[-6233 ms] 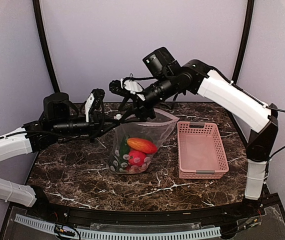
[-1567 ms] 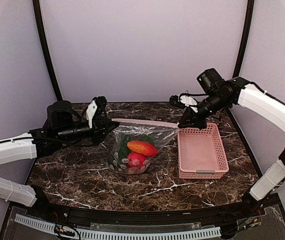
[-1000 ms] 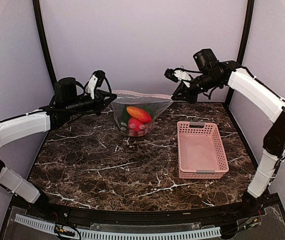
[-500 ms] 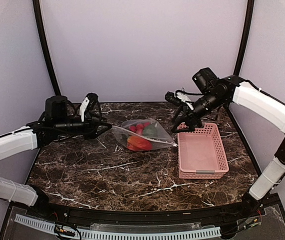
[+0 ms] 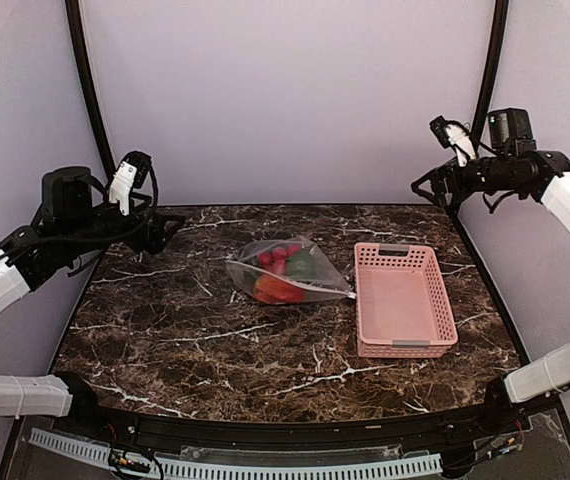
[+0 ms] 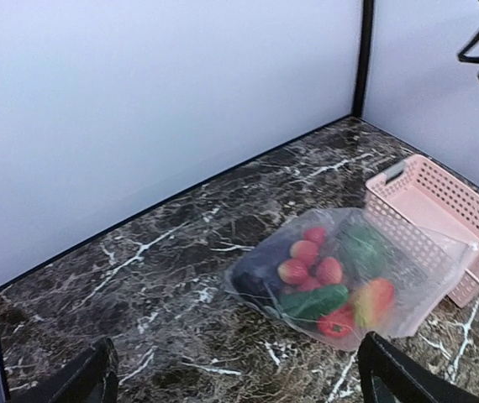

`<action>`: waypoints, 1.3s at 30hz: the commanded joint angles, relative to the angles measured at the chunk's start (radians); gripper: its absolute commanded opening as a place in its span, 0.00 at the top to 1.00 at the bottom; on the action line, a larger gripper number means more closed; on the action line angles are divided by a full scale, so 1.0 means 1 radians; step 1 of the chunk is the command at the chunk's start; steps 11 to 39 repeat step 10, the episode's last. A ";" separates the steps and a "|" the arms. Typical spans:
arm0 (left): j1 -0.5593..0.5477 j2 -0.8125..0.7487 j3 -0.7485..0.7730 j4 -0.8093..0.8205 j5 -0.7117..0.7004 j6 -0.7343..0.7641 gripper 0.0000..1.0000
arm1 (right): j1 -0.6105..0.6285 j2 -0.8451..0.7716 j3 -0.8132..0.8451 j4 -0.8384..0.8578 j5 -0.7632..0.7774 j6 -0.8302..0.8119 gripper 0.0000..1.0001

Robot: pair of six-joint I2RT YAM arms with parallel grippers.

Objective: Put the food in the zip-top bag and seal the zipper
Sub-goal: Reset both arms

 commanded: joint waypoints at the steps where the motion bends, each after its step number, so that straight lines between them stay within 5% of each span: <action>1: 0.005 0.038 0.114 -0.105 -0.219 -0.085 0.01 | -0.008 -0.084 -0.106 0.139 0.170 0.133 0.01; 10: 0.005 0.090 0.095 -0.086 -0.415 -0.190 0.01 | -0.017 -0.249 -0.308 0.281 0.182 0.142 0.01; 39: 0.005 0.090 0.095 -0.086 -0.415 -0.190 0.01 | -0.017 -0.249 -0.308 0.281 0.182 0.142 0.01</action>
